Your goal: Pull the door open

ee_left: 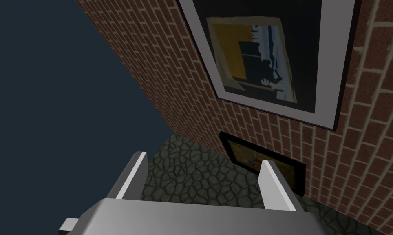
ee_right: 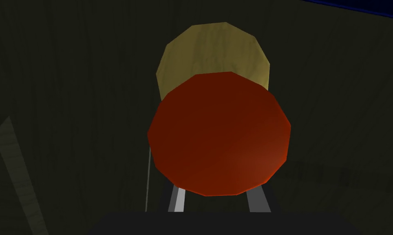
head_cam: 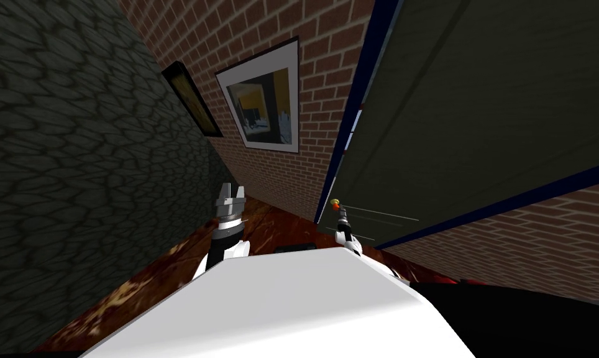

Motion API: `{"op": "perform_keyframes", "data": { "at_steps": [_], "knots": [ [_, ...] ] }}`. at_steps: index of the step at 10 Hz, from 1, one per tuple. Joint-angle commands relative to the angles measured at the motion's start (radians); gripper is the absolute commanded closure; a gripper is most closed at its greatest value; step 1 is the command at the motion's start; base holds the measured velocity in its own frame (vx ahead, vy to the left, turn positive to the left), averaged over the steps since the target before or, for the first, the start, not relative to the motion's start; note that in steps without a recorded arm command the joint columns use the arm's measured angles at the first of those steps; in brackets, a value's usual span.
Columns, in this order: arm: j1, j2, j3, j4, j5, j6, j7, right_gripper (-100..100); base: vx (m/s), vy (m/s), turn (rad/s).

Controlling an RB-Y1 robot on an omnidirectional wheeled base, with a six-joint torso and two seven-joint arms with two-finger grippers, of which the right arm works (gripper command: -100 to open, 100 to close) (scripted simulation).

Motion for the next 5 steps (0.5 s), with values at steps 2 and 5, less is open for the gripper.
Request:
{"op": "perform_keyframes", "data": {
  "at_steps": [2, 5],
  "knots": [
    [-0.012, 0.001, 0.022, 0.017, -0.015, -0.009, -0.063, 100, -0.035, -0.013, 0.047],
    [-0.011, -0.004, 0.042, 0.021, -0.041, -0.01, -0.143, 100, -0.048, -0.015, 0.05]
  ]
}}
